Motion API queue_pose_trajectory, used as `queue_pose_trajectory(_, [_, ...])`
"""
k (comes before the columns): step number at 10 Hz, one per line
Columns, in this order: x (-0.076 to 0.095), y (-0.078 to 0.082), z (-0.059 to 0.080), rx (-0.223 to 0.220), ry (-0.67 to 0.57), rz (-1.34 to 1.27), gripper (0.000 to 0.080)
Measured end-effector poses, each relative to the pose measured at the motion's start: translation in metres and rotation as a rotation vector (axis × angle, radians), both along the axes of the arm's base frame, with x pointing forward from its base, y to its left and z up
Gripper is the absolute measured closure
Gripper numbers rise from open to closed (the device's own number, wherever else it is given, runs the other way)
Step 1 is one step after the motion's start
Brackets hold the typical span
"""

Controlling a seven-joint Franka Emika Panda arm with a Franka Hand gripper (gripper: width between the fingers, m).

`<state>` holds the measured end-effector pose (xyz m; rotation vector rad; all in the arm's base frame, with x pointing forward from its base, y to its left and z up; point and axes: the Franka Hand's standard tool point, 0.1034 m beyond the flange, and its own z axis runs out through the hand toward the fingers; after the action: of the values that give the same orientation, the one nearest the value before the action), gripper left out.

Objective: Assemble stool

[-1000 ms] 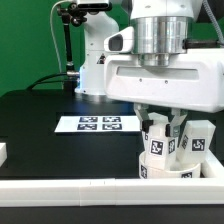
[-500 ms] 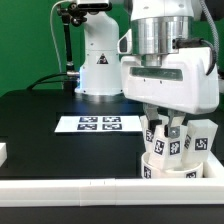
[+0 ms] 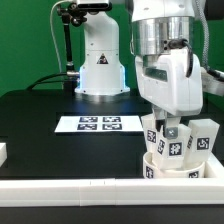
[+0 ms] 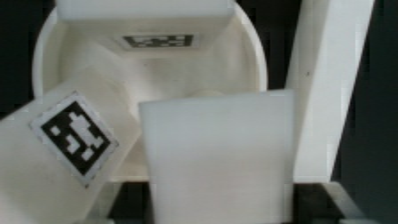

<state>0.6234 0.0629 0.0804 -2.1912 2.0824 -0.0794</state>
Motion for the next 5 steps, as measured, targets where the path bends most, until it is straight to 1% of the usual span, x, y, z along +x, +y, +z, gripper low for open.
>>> queue_pose_trajectory(2, [-0.0003, 0.0009, -0.0005, 0.032, 0.004, -0.14, 0.0461])
queue_pose_trajectory(5, [0.0003, 0.0039, -0.001, 0.102, -0.005, -0.44, 0.0461])
